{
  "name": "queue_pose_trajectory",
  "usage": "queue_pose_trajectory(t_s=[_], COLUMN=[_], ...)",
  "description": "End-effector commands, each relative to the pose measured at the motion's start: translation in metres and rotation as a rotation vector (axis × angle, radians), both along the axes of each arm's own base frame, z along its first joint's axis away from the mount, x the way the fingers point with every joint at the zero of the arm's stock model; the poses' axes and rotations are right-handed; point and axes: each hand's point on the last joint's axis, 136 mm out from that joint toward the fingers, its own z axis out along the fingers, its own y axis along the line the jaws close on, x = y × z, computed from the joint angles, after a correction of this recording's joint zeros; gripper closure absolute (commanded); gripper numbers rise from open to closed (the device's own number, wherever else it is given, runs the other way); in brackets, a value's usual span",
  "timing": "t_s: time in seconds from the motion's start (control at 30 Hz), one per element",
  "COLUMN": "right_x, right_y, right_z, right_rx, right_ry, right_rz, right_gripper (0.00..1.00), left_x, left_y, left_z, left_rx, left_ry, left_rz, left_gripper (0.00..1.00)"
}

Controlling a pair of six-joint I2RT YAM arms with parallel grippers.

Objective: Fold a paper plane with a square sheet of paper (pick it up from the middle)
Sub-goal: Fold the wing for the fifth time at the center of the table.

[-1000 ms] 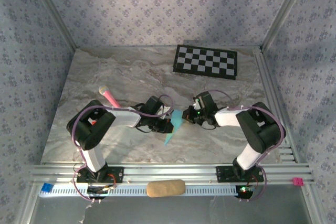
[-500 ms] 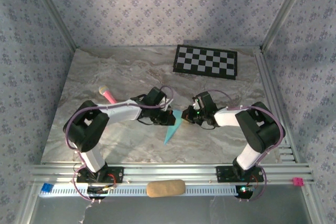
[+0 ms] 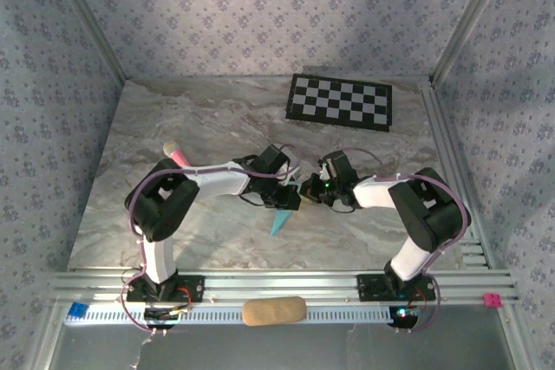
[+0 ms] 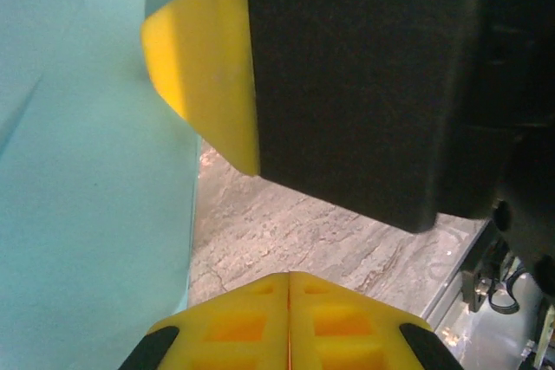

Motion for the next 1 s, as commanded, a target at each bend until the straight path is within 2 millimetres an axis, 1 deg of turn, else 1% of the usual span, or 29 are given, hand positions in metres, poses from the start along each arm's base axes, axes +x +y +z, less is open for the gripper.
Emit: queue_pose_trajectory(t_s=[0.0,0.13,0.37,0.57,0.77,0.97], right_x=[-0.014,-0.016,-0.018,-0.018,-0.018,-0.017], right_y=[-0.019,-0.021,-0.025,-0.027,-0.028,-0.027], right_z=[-0.03,-0.033,-0.036,-0.036,-0.037,-0.035], right_rx=[-0.11,-0.119,-0.138,-0.147,-0.151,-0.151], right_ry=[0.098,0.106,0.115,0.115,0.121,0.118], right_rz=[-0.047,-0.044,-0.04,-0.042,-0.039,-0.036], right_gripper=[1.0,1.0,1.0,1.0,1.0,1.0], left_x=[0.003,-0.004,-0.03,-0.045,-0.055,-0.067], left_y=[0.004,0.014,0.035,0.05,0.063,0.079], left_z=[-0.011,-0.03,-0.049,-0.052,-0.052,-0.052], left_rx=[0.063,0.119,0.171,0.18,0.194,0.219], left_ry=[-0.016,0.002,0.061,0.082,0.088,0.082], left_rz=[-0.001,-0.014,-0.033,-0.025,-0.027,-0.041], left_gripper=[0.91,0.92,0.93,0.92,0.9,0.88])
